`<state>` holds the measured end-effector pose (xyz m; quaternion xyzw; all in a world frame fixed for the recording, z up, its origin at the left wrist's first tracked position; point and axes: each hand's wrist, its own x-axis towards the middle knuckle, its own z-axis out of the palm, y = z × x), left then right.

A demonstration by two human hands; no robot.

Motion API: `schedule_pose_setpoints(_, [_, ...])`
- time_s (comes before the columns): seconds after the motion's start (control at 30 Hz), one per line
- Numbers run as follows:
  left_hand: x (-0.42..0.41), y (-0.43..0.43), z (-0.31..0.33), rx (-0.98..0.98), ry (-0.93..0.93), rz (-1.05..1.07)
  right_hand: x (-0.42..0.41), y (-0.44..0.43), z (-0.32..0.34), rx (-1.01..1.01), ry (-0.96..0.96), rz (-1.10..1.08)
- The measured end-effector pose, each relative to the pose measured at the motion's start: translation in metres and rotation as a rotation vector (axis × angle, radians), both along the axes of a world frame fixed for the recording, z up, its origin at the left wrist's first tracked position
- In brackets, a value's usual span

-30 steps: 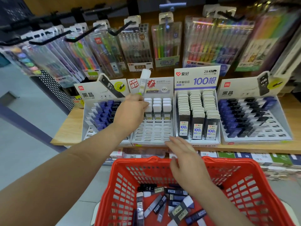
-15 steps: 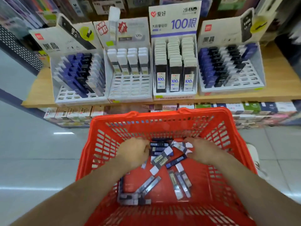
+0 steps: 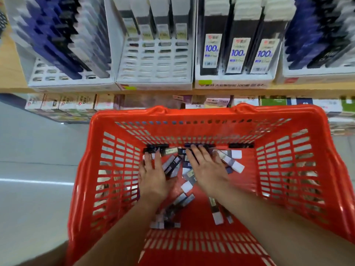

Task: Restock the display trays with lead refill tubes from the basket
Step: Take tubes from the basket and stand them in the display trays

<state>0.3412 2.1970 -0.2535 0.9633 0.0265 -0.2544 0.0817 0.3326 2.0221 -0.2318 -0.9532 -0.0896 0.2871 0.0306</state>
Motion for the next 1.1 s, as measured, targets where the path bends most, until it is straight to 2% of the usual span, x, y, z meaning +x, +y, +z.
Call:
schedule_pose_setpoints(0.13, [-0.005,-0.011,-0.002,0.027,-0.058,0.027,-0.015,-0.003,-0.008,-0.04,-0.06,0.047])
schedule_pose_setpoints(0.23, [-0.012,-0.02,-0.001,0.022,-0.073,-0.05,-0.025,-0.006,-0.006,-0.017,0.019,-0.005])
schedule_pose_setpoints(0.4, [-0.022,-0.032,0.006,-0.08,0.024,-0.021,-0.028,-0.013,0.0,0.006,0.036,-0.044])
schedule_pose_setpoints(0.53, [-0.017,-0.035,0.016,-0.194,0.091,0.038,-0.024,-0.028,0.005,-0.067,-0.009,0.038])
schedule_pose_setpoints(0.6, [-0.014,-0.035,0.021,-0.301,0.155,0.13,-0.024,-0.037,0.002,-0.101,-0.04,0.051])
schedule_pose_setpoints(0.73, [-0.007,-0.033,0.034,-0.734,0.323,0.612,-0.027,-0.044,0.002,-0.053,-0.043,-0.103])
schedule_pose_setpoints(0.8, [-0.004,-0.033,0.044,-0.839,0.36,0.7,-0.025,-0.044,0.003,0.144,-0.001,-0.35])
schedule_pose_setpoints(0.97, [-0.007,-0.04,0.066,-0.958,0.315,0.778,-0.024,-0.023,0.044,0.992,0.281,-1.307])
schedule_pose_setpoints(1.03, [-0.012,-0.046,0.079,-0.974,0.307,0.718,-0.03,-0.012,0.061,1.222,0.389,-1.461])
schedule_pose_setpoints(1.1, [-0.018,-0.052,0.093,-1.007,0.265,0.667,-0.035,-0.001,0.073,1.279,0.35,-1.463])
